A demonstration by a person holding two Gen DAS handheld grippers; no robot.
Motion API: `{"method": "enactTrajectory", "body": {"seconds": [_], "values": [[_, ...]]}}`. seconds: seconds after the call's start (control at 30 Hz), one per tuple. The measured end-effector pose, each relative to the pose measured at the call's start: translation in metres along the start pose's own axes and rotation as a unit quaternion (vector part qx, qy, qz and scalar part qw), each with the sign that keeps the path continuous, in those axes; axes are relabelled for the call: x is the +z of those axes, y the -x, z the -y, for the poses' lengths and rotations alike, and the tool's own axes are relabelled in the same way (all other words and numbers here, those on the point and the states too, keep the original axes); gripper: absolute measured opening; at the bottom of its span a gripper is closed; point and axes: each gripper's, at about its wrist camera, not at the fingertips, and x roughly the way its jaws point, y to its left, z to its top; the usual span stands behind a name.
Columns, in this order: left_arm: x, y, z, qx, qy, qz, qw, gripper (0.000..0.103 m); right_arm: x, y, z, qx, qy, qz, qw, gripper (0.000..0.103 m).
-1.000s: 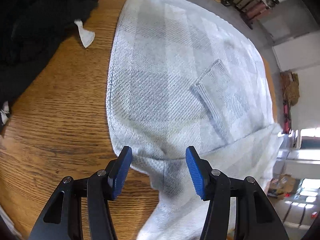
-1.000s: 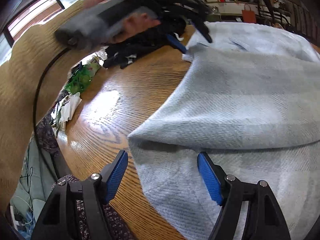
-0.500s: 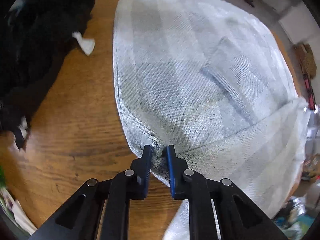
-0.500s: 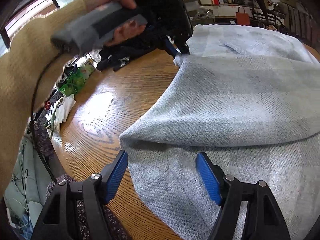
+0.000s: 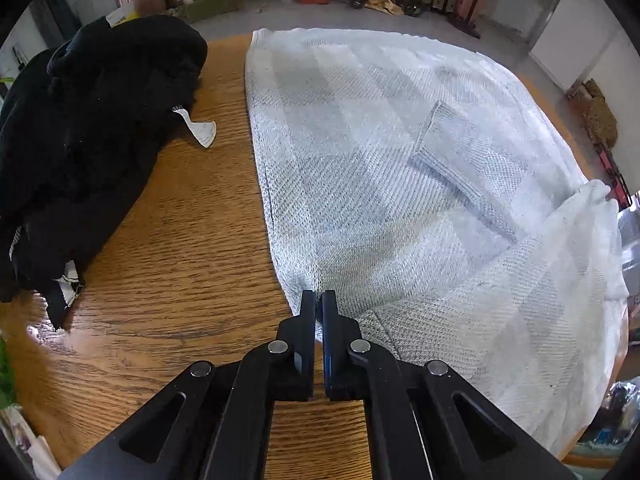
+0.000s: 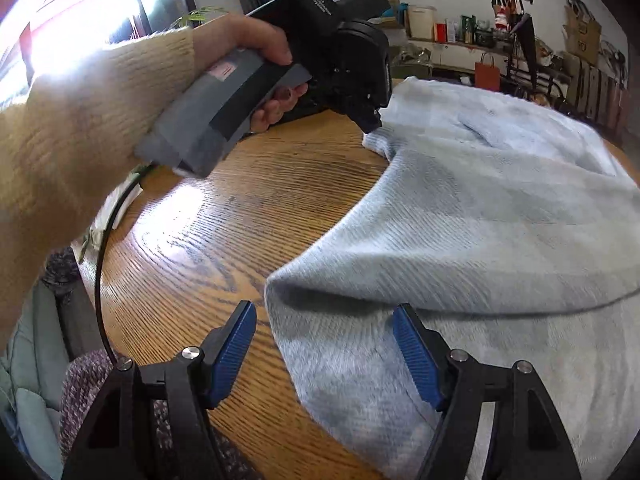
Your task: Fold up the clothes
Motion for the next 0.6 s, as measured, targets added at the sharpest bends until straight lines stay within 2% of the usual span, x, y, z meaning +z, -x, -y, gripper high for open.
{"method": "enactTrajectory", "body": {"seconds": [0.1,0.37,0.4,0.47,0.5,0.53,0.6], "values": [[-0.001,0.001,0.000,-0.004,0.002,0.004,1.0000,0.003,0.006,-0.007,0.006,0.024,-0.025,-0.020,0.999,0.076],[-0.014,0.012,-0.005,-0.030,-0.006,0.032,0.9990,0.004,0.031,-0.026,0.002,0.008,-0.060,-0.040,0.997,0.076],[-0.016,0.015,-0.006,-0.030,-0.010,0.035,0.9989,0.004,0.031,-0.027,0.004,0.004,-0.064,-0.035,0.997,0.070],[-0.019,0.022,-0.017,-0.002,-0.023,0.048,0.9986,0.004,0.031,-0.028,0.008,-0.001,-0.072,-0.024,0.997,0.022],[-0.019,0.026,-0.027,0.010,-0.031,0.057,0.9978,0.004,0.029,-0.030,0.015,0.037,-0.091,-0.026,0.995,0.008],[-0.019,0.029,-0.038,0.022,-0.038,0.066,0.9968,0.004,0.028,-0.032,0.018,0.045,-0.098,-0.029,0.994,0.008],[-0.022,0.035,-0.036,0.015,-0.051,0.079,0.9954,0.005,0.026,-0.034,0.022,0.058,-0.104,-0.030,0.992,0.008]]}}
